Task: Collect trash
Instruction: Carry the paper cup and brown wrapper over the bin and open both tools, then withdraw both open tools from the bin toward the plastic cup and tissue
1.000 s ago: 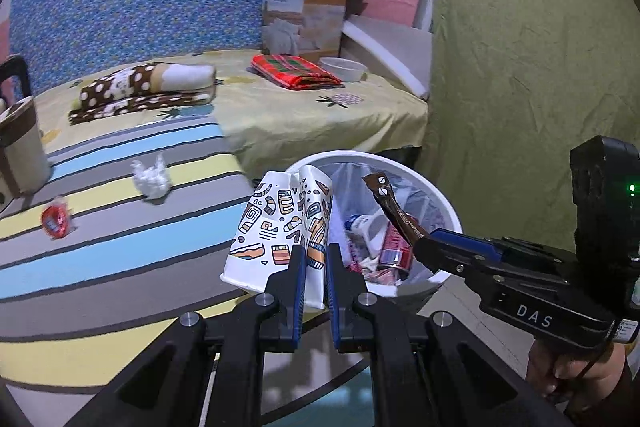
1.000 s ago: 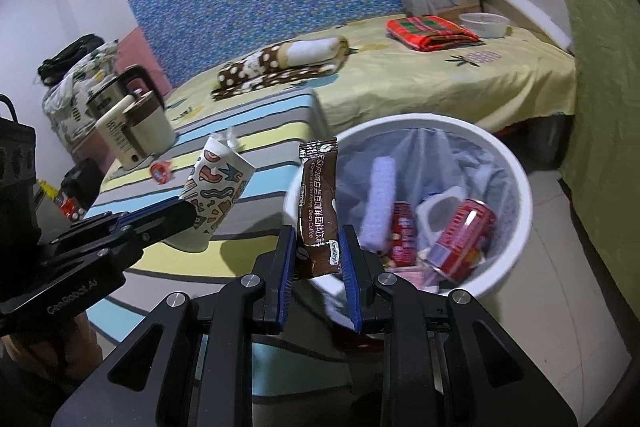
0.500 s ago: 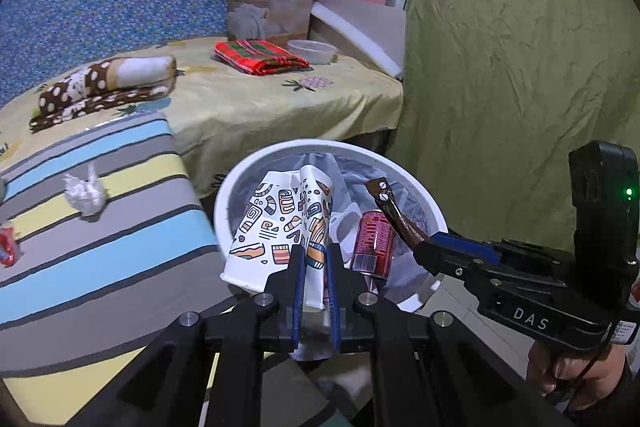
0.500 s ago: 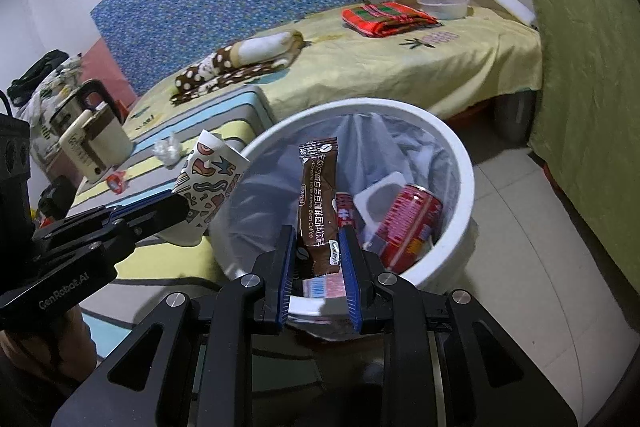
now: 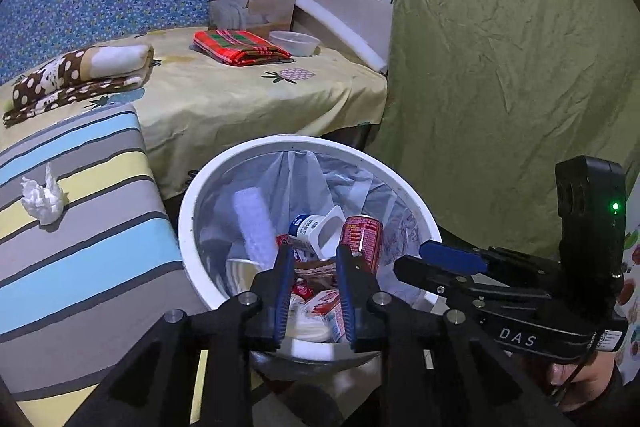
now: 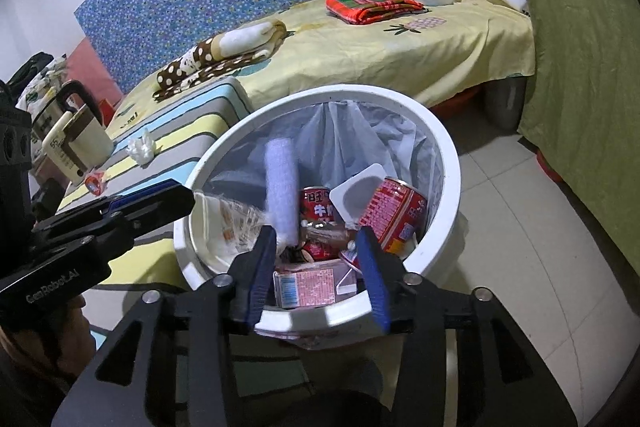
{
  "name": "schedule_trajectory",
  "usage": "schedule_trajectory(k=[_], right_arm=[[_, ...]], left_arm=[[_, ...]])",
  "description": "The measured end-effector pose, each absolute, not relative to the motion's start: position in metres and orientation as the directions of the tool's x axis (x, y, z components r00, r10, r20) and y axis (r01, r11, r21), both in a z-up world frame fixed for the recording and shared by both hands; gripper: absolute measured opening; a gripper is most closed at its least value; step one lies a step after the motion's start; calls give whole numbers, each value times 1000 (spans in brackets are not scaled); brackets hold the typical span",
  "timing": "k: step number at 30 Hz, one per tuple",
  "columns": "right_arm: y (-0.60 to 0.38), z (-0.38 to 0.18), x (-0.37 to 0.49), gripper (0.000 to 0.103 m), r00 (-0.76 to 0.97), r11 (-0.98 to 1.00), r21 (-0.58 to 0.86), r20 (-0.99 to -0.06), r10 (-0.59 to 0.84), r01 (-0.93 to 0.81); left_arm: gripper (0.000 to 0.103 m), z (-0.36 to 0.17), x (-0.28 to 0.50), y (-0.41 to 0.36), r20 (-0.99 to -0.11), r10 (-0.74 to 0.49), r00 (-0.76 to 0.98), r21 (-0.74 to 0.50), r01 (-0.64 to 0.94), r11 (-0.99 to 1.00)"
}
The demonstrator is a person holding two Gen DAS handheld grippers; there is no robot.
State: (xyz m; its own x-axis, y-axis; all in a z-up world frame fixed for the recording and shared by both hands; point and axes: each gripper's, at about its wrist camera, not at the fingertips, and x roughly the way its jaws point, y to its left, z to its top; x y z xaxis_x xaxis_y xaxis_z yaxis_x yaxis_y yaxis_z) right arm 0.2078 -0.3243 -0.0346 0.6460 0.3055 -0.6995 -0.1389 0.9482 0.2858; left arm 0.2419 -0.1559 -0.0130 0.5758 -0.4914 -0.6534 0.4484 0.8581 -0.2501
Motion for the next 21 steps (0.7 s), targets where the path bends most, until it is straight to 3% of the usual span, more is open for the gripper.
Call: schedule_trajectory(k=[21], right_arm=[[-275, -7, 182, 45, 647, 906, 290, -635, 423, -308]], left_arm=[[21, 5, 184, -75, -654, -316, 687, -205, 241, 949]])
